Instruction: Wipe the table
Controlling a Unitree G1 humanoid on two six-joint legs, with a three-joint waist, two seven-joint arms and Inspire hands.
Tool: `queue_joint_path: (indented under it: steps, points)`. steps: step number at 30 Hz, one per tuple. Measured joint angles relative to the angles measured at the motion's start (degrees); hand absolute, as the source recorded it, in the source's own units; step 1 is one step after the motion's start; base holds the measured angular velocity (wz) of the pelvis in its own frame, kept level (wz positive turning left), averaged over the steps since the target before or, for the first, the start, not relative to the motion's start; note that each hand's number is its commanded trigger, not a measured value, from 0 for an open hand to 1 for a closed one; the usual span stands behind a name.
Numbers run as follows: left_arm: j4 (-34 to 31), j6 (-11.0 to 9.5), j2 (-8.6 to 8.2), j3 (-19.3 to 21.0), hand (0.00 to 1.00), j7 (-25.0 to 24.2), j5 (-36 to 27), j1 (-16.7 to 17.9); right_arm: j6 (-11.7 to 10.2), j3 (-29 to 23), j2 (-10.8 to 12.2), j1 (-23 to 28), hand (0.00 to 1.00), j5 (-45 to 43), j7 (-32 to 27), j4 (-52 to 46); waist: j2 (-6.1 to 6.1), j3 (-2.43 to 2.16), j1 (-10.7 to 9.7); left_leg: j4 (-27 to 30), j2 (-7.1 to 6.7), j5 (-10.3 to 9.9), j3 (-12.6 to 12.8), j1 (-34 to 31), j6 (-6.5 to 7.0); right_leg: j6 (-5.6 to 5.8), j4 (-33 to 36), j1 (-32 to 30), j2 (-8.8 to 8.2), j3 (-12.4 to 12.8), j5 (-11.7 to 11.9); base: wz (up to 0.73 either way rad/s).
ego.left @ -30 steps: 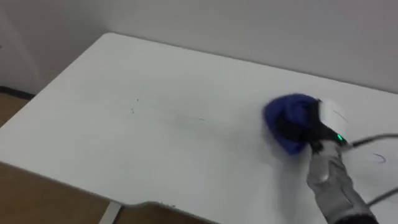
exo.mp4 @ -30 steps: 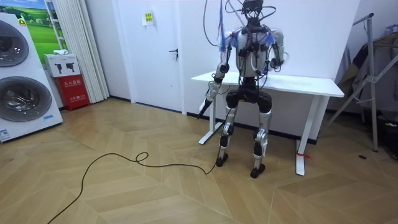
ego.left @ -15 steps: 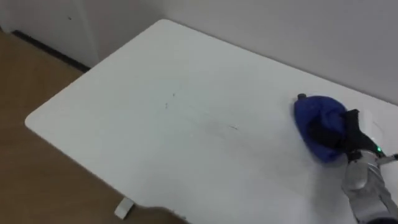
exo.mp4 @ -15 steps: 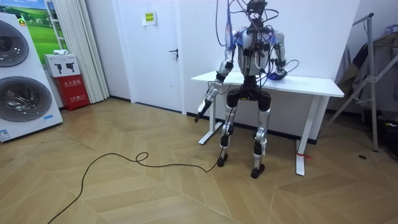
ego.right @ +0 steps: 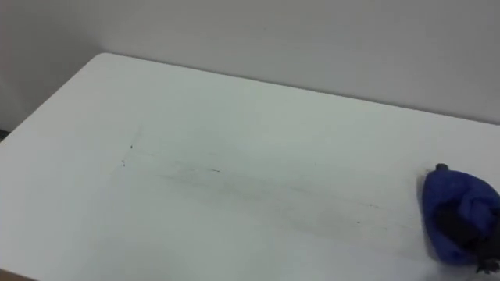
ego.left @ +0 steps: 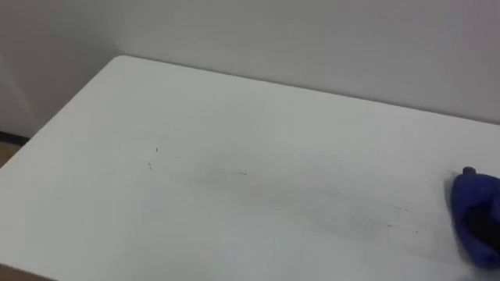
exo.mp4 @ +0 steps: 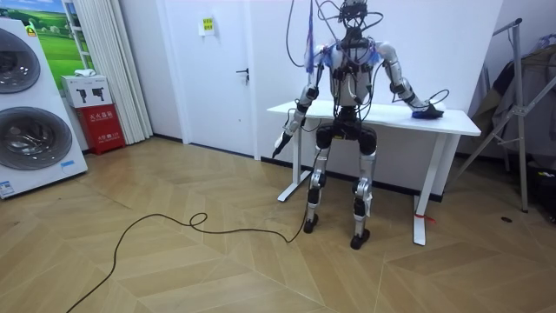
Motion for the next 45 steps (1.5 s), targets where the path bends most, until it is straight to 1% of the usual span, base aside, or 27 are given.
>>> queue_joint_path:
  steps: [3,4,7,9,10,11,13,14,15,16,18,19,20,21,22,23,24,25,27,30,33,34,36,38,43,44,45]
  points:
    - [0.00,0.00,0.01,0.23,0.00,0.09,-0.12,1.13,0.00,-4.29,-0.10,0.85,1.00,0.33,0.59,1.44,-0.13,-0.02,-0.57,0.12,-0.01,-0.39,0.00,0.35,0.09,0.02,0.02,0.71,-0.04,-0.20,0.01,0.02]
    - [0.00,0.00,0.01,0.22,0.00,0.08,-0.12,1.34,0.01,-4.82,-0.22,1.05,1.00,0.48,0.53,1.69,-0.13,-0.06,-0.67,0.13,-0.01,-0.47,0.00,0.46,0.09,0.03,0.03,0.80,-0.04,-0.20,0.00,0.00]
    - [-0.01,0.11,0.00,0.22,0.00,-0.13,-0.09,1.99,0.54,-5.50,-2.29,2.68,1.00,0.68,0.86,1.96,-0.02,-0.03,-1.76,-0.01,-0.01,-0.51,0.03,0.21,0.10,0.08,0.02,0.61,-0.03,-0.20,-0.04,0.00]
    - [0.01,0.11,0.00,0.20,0.00,-0.28,-0.09,2.00,1.03,-6.92,-2.93,3.44,1.00,0.93,0.78,2.45,-0.21,0.09,-1.81,0.01,0.00,-0.52,0.03,0.24,0.09,0.10,0.03,0.62,-0.02,-0.19,-0.05,0.00]
    - [0.02,0.11,0.00,0.19,0.00,-0.31,-0.07,2.00,1.19,-7.07,-3.14,3.76,1.00,1.08,0.74,2.44,-0.08,0.02,-1.81,0.00,0.00,-0.52,0.07,0.28,0.08,0.10,0.02,0.61,-0.03,-0.19,-0.05,-0.04]
    - [0.11,0.11,0.00,0.20,0.00,-0.32,-0.08,2.02,1.50,-7.07,-3.46,4.19,1.00,1.08,0.65,2.37,-0.22,0.16,-1.79,-0.01,0.03,-0.51,0.14,0.41,0.07,0.10,0.03,0.67,-0.01,-0.13,-0.05,-0.04]
    - [0.12,-0.11,0.00,0.10,0.00,-0.39,-0.13,2.02,1.93,-6.97,-3.51,4.34,1.00,1.06,0.38,1.77,-0.26,0.19,-1.73,-0.01,0.04,-0.49,0.17,0.44,0.04,0.09,0.08,0.64,0.00,0.00,-0.05,-0.03]
    - [0.12,-0.13,-0.03,-0.09,0.00,-0.40,-0.12,2.01,2.44,-6.23,-3.51,4.49,1.00,1.05,0.11,1.26,-0.31,0.25,-1.28,-0.01,0.05,-0.49,0.26,0.52,0.04,0.09,0.11,0.60,-0.01,0.09,-0.05,-0.07]
    - [0.19,-0.12,-0.04,-0.69,0.00,-0.40,-0.17,2.01,3.36,-4.62,-3.52,4.50,1.00,0.94,-0.50,0.67,-0.27,0.29,-0.99,-0.03,0.12,-0.52,0.54,0.84,0.00,0.07,0.13,0.57,0.03,0.33,-0.03,-0.10]
    - [0.30,-0.13,-0.04,-1.16,0.00,-0.39,-0.32,2.00,3.73,-3.91,-3.51,4.49,1.00,0.90,-0.66,0.18,-0.26,0.32,-0.62,-0.11,0.15,-0.53,0.69,1.11,-0.02,0.05,0.14,0.58,0.06,0.54,-0.02,-0.23]
    - [0.45,-0.07,-0.06,-3.62,0.00,-0.77,-0.78,1.97,7.14,-0.40,-3.44,4.39,1.00,-1.40,-1.01,-3.51,-0.07,0.45,0.75,-0.17,0.72,-0.72,2.21,1.23,-0.18,-0.24,0.30,0.15,0.43,1.66,0.18,-0.31]
    - [0.45,-0.06,-0.09,-4.05,0.00,-0.79,-1.09,1.76,7.85,0.75,-3.42,4.37,1.00,-1.91,-0.96,-4.60,-0.02,0.48,1.28,-0.20,0.96,-0.74,2.66,1.21,-0.25,-0.38,0.44,-0.24,0.60,2.15,0.27,-0.40]
    - [0.47,-0.06,-0.31,-4.59,0.00,-0.79,-1.12,1.28,8.82,3.30,-3.23,3.75,1.00,-4.34,-0.87,-6.66,0.16,0.74,2.33,-0.24,1.51,-0.74,3.73,1.31,-0.38,-0.63,0.92,-0.85,0.93,3.15,0.43,-0.43]
    - [0.46,-0.06,-0.31,-5.56,0.00,-0.74,-1.38,0.59,9.69,6.48,-2.71,3.58,1.00,-6.70,-0.85,-9.53,0.55,0.98,3.20,-0.30,1.93,-0.63,4.39,1.32,-0.56,-0.94,1.09,-1.17,1.22,3.22,0.63,-0.38]
    - [0.42,-0.06,-0.31,-6.28,0.00,-0.73,-1.38,0.18,9.95,7.98,-2.22,3.40,1.00,-8.06,-0.82,-11.12,0.44,1.29,3.62,-0.33,2.07,-0.56,4.54,1.28,-0.67,-1.08,1.12,-1.40,1.33,3.25,0.72,-0.27]
    - [0.40,-0.03,-0.30,-8.12,0.00,-0.76,-1.36,-0.41,10.96,11.56,-1.37,2.57,1.00,-10.27,-0.62,-14.18,0.76,1.43,4.67,-0.44,2.50,-0.50,5.18,1.11,-0.86,-1.42,1.20,-2.12,1.63,3.25,0.95,-0.23]
    - [0.44,-0.01,-0.41,-9.65,0.00,-0.81,-1.34,-0.91,11.61,15.10,-0.61,0.94,1.00,-12.64,0.55,-16.68,0.86,1.57,5.24,-0.61,2.81,-0.55,5.43,0.84,-1.34,-1.64,1.24,-2.54,1.88,3.25,1.10,-0.18]
    - [0.49,0.04,-0.51,-10.31,0.00,-0.82,-1.35,-1.16,11.93,16.88,-0.32,0.31,1.00,-14.14,1.14,-18.01,0.91,1.67,5.42,-0.76,2.87,-0.47,5.39,0.77,-1.47,-1.72,1.19,-2.64,2.01,3.29,1.15,-0.09]
    - [0.40,0.32,-0.66,-12.38,0.00,-0.84,-1.16,-1.45,12.44,22.56,1.06,-1.98,1.00,-18.32,3.46,-21.71,1.05,1.68,7.38,-0.96,3.05,-0.42,5.29,0.78,-1.56,-1.81,0.90,-2.97,2.34,3.60,1.18,0.00]
    - [0.40,1.40,-0.67,-13.77,0.00,-0.84,-1.17,-1.54,13.09,27.79,3.04,-5.43,1.00,-21.75,5.45,-24.43,1.06,1.68,8.61,-1.13,3.13,-0.24,5.03,0.19,-1.46,-1.82,0.18,-3.29,2.61,3.74,1.14,0.02]
    - [0.39,2.20,-0.63,-14.00,0.00,-0.92,-1.16,-1.79,13.72,31.32,3.28,-6.61,1.00,-23.73,7.58,-27.04,1.08,1.66,10.01,-1.16,3.09,-0.14,4.99,0.29,-1.39,-1.66,-0.05,-3.25,2.61,3.67,1.04,0.02]
    - [0.31,2.46,-0.64,-13.99,0.00,-0.92,-1.18,-1.87,14.09,31.91,3.30,-6.60,1.00,-23.79,7.95,-27.73,1.09,1.67,10.09,-1.21,3.09,-0.15,4.97,0.34,-1.39,-1.65,-0.11,-3.25,2.62,3.65,1.03,0.00]
    - [0.02,2.98,-0.97,-14.06,0.00,-0.91,-1.30,-1.90,14.73,33.09,3.50,-6.27,1.00,-23.77,7.99,-29.17,1.39,1.70,10.04,-1.63,3.11,-0.16,5.01,1.04,-1.41,-1.64,-0.08,-3.03,2.63,3.47,1.02,0.00]
    - [-0.07,3.35,-1.01,-14.11,0.00,-0.87,-1.25,-2.23,14.73,33.06,4.12,-6.15,1.00,-23.78,8.02,-29.27,1.59,1.68,9.52,-2.14,3.16,-0.18,5.10,1.31,-1.44,-1.57,-0.12,-2.43,2.66,3.15,0.98,0.00]
    - [-0.09,3.50,-0.97,-14.12,0.00,-0.38,-1.26,-5.25,14.76,32.93,4.59,-6.12,1.00,-24.49,8.02,-29.28,1.73,1.69,8.92,-2.19,3.18,-0.23,5.22,1.22,-1.48,-1.56,-0.12,-2.45,2.66,2.99,0.98,0.00]
    - [-0.08,3.47,-0.98,-14.27,0.00,-0.22,-1.33,-5.86,14.76,32.93,4.87,-6.18,0.71,-25.00,8.03,-29.33,1.76,1.67,8.78,-2.16,3.18,-0.23,5.22,1.22,-1.48,-1.56,-0.09,-2.42,2.66,2.98,0.98,0.00]
    - [-0.08,3.46,-0.95,-14.55,0.00,-0.10,-1.32,-6.33,14.74,32.93,5.28,-6.22,0.00,-25.20,8.02,-29.37,1.78,1.66,8.57,-2.13,3.19,-0.23,5.23,1.25,-1.48,-1.57,-0.08,-2.42,2.66,3.00,0.98,0.00]
